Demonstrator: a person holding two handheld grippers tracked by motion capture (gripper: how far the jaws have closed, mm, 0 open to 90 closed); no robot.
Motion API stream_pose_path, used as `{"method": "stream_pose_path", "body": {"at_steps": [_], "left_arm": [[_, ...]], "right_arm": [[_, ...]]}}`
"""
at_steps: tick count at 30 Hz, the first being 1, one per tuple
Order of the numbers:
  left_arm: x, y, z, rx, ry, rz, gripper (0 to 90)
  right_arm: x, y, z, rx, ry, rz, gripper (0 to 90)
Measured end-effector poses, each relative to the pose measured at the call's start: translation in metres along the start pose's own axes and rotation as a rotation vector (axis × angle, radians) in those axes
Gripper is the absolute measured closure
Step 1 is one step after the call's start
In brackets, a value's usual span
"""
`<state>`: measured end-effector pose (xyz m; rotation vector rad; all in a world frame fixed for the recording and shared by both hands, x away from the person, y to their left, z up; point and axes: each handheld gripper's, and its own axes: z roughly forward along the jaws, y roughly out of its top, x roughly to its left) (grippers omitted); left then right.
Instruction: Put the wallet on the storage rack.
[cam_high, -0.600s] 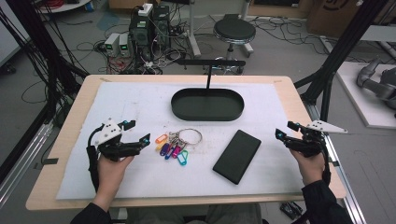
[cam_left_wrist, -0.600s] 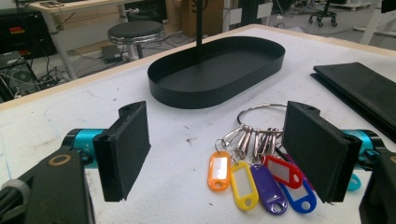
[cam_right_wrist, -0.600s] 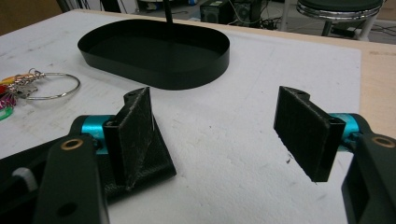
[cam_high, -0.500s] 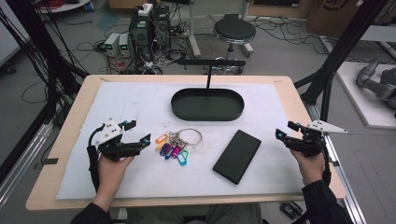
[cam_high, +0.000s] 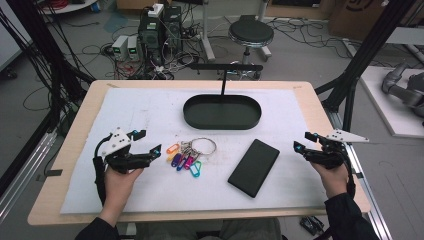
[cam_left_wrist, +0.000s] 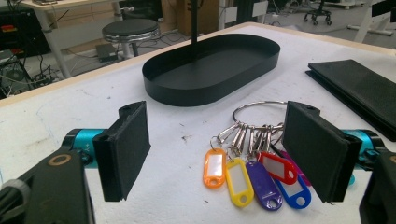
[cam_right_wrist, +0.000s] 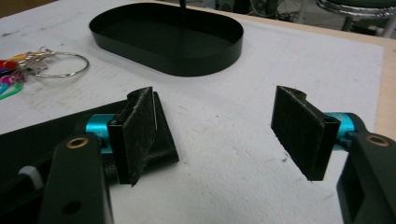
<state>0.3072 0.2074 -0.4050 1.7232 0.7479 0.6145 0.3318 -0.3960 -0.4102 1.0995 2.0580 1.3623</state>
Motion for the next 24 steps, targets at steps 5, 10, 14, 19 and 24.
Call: {"method": "stream_pose_path", "body": {"at_steps": [5, 10, 14, 19, 24], "left_arm": [[0.000, 0.000, 0.000, 0.001, -0.008, -0.002, 23.3], [0.000, -0.001, 0.002, 0.009, -0.020, -0.007, 23.3], [-0.001, -0.001, 0.003, 0.011, -0.026, -0.007, 23.3], [-0.003, -0.002, 0.003, 0.015, -0.031, -0.013, 23.3], [-0.004, -0.003, 0.003, 0.017, -0.034, -0.016, 23.3]], "right_arm": [[-0.002, -0.004, 0.001, 0.012, 0.045, -0.012, 35.0], [-0.007, -0.010, 0.011, 0.090, 0.105, -0.026, 35.9], [-0.006, -0.012, 0.022, 0.145, 0.144, -0.062, 36.9], [-0.001, -0.013, 0.038, 0.201, 0.184, -0.119, 42.1], [0.000, -0.011, 0.050, 0.242, 0.209, -0.125, 42.4]]}}
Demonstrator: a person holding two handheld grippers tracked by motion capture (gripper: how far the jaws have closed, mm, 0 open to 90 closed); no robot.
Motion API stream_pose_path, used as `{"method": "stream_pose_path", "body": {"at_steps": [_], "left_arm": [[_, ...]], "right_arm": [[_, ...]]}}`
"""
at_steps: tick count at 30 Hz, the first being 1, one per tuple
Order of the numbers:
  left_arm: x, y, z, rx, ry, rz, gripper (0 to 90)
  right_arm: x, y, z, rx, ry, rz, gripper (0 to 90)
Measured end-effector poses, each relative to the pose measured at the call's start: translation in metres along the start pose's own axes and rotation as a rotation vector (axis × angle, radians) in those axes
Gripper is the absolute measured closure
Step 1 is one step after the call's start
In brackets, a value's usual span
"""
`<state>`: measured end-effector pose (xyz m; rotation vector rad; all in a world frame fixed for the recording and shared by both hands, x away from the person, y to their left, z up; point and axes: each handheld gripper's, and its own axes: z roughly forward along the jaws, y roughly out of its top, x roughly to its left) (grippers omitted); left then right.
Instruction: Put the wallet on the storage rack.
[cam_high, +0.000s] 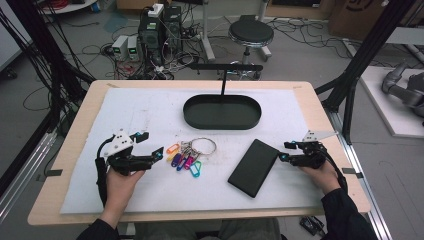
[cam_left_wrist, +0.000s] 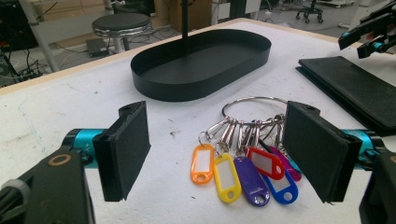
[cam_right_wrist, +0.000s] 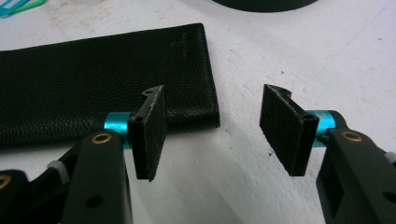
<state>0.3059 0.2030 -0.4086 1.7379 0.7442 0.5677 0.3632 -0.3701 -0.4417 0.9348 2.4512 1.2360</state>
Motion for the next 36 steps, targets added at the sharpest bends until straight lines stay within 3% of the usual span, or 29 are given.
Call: {"method": "stream_pose_path", "body": {"at_steps": [5, 9, 11, 14, 17, 18, 20, 26, 33, 35, 36], "left_arm": [[-0.001, 0.000, -0.001, 0.005, 0.000, -0.001, 23.3], [-0.001, -0.001, 0.000, 0.010, -0.002, -0.002, 23.3], [-0.001, -0.001, 0.001, 0.009, -0.004, -0.008, 23.3], [-0.001, -0.001, 0.001, 0.013, -0.009, -0.005, 23.3], [-0.002, 0.000, 0.002, 0.010, -0.010, -0.002, 23.3], [-0.003, 0.001, 0.003, 0.006, -0.011, -0.002, 23.3], [-0.003, 0.001, 0.003, 0.006, -0.009, -0.004, 23.3], [-0.004, 0.004, 0.009, 0.006, -0.020, 0.000, 23.3], [-0.005, 0.005, 0.013, 0.010, -0.031, 0.006, 23.3], [-0.005, 0.005, 0.014, 0.011, -0.035, 0.008, 23.3], [-0.005, 0.005, 0.013, 0.010, -0.033, 0.008, 23.3]], "right_arm": [[0.000, 0.003, 0.010, 0.047, 0.045, -0.007, 44.9], [-0.005, 0.002, 0.015, 0.069, 0.088, 0.028, 46.8], [-0.006, 0.001, 0.015, 0.069, 0.120, 0.047, 54.6], [-0.001, 0.002, 0.014, 0.074, 0.092, 0.016, 58.4], [0.003, 0.002, 0.013, 0.087, 0.079, 0.015, 64.8], [0.010, 0.002, 0.012, 0.095, 0.053, 0.007, 71.4], [0.016, 0.002, 0.012, 0.100, 0.044, 0.017, 73.9], [0.032, 0.003, 0.014, 0.108, 0.059, 0.036, 78.1], [0.039, 0.003, 0.014, 0.111, 0.076, 0.027, 82.5], [0.039, 0.003, 0.012, 0.106, 0.099, 0.013, 84.7], [0.041, 0.002, 0.009, 0.095, 0.098, -0.042, 83.6]]}}
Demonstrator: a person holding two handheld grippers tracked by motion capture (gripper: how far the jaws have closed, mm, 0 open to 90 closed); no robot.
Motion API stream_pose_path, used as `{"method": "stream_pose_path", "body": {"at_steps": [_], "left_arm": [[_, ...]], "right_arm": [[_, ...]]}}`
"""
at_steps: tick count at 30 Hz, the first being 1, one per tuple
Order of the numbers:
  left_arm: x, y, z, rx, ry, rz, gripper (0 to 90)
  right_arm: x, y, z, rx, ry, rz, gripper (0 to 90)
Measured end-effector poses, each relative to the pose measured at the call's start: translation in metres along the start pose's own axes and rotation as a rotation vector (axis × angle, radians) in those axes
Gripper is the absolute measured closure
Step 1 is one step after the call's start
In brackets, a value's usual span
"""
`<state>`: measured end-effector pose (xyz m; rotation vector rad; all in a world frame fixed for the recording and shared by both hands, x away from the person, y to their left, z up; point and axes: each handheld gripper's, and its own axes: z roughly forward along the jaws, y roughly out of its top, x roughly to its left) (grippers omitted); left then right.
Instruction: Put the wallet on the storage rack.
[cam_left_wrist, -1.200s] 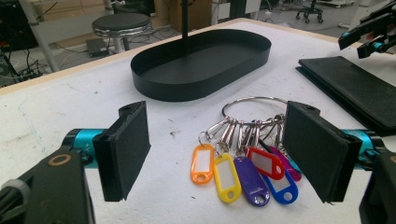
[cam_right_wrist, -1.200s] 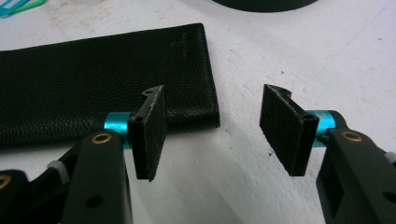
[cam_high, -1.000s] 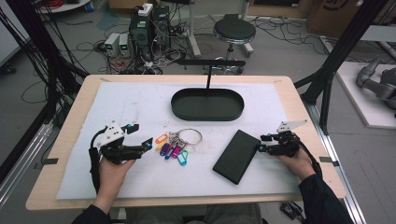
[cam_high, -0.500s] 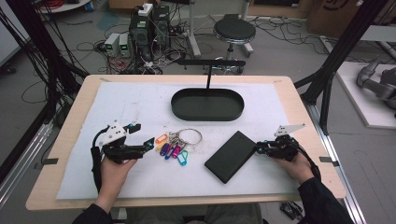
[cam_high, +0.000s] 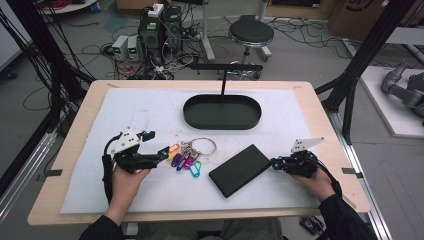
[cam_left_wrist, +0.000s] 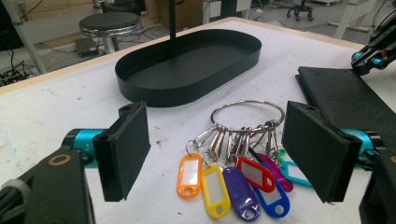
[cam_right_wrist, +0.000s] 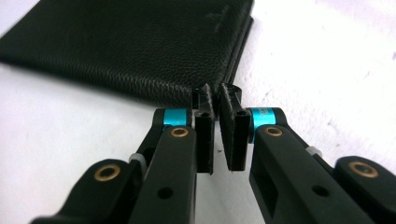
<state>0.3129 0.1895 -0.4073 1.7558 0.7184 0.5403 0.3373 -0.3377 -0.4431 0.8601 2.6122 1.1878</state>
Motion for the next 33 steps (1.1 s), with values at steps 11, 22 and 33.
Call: {"method": "stream_pose_path", "body": {"at_steps": [11, 22, 33], "left_arm": [[0.000, -0.003, -0.007, -0.001, 0.012, -0.006, 23.3], [0.001, -0.006, -0.011, -0.001, 0.015, -0.021, 23.3], [-0.001, -0.004, -0.005, -0.002, -0.008, -0.018, 23.3]], "right_arm": [[0.008, 0.002, 0.009, -0.052, 0.001, -0.264, 45.3], [0.011, 0.004, 0.018, -0.004, -0.036, -0.364, 51.5], [0.019, 0.007, 0.011, 0.031, -0.035, -0.291, 71.7]]}}
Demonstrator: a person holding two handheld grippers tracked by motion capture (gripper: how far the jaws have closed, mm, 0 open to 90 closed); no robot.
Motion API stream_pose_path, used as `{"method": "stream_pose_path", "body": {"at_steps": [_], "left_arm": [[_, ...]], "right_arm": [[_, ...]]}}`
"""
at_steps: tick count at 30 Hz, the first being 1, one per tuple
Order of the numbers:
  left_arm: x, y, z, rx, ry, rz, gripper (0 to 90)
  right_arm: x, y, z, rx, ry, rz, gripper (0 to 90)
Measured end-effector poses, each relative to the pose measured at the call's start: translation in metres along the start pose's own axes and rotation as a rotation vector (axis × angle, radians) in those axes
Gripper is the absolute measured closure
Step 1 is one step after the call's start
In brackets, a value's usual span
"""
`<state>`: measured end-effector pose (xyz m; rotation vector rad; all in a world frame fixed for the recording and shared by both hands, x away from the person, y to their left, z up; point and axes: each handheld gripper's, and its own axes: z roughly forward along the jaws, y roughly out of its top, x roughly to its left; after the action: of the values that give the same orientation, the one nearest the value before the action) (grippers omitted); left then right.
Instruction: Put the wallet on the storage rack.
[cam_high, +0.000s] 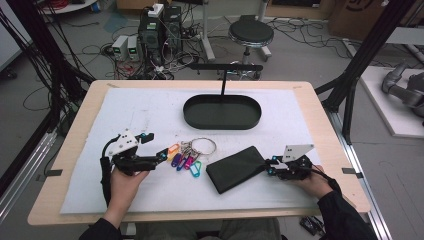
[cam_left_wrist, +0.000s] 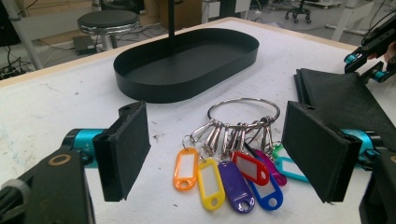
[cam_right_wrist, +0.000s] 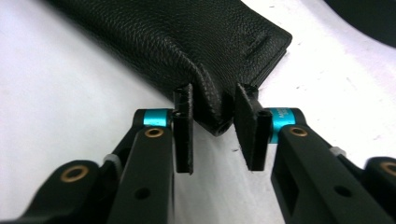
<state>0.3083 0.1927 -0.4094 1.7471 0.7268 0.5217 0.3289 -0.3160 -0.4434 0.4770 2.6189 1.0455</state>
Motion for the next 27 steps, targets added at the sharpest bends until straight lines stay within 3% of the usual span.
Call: {"method": "stream_pose_path", "body": {"at_steps": [2, 7, 8, 9, 11, 22, 23, 27], "left_arm": [[-0.001, 0.000, 0.001, 0.001, -0.008, 0.000, 23.3], [-0.004, 0.001, 0.003, -0.011, -0.040, 0.010, 23.3], [-0.004, 0.001, 0.003, -0.011, -0.040, 0.010, 23.3], [-0.006, 0.001, 0.004, -0.013, -0.057, 0.019, 23.3], [-0.009, 0.002, 0.005, -0.014, -0.073, 0.027, 23.3], [-0.025, 0.005, 0.016, -0.027, -0.168, 0.073, 23.3], [-0.028, 0.005, 0.020, -0.024, -0.196, 0.081, 23.3], [-0.036, 0.005, 0.027, -0.014, -0.242, 0.102, 23.3]], "right_arm": [[-0.001, 0.001, -0.001, -0.007, 0.014, 0.023, 72.1], [-0.009, 0.005, -0.009, -0.085, 0.074, 0.183, 73.7], [-0.009, 0.005, -0.009, -0.085, 0.074, 0.183, 73.7], [-0.011, 0.006, -0.010, -0.107, 0.085, 0.225, 73.9], [-0.013, 0.008, -0.011, -0.128, 0.092, 0.260, 74.1], [-0.017, 0.018, -0.012, -0.182, 0.097, 0.378, 74.6], [-0.018, 0.019, -0.012, -0.189, 0.098, 0.388, 74.7], [-0.019, 0.021, -0.012, -0.202, 0.097, 0.418, 74.6]]}}
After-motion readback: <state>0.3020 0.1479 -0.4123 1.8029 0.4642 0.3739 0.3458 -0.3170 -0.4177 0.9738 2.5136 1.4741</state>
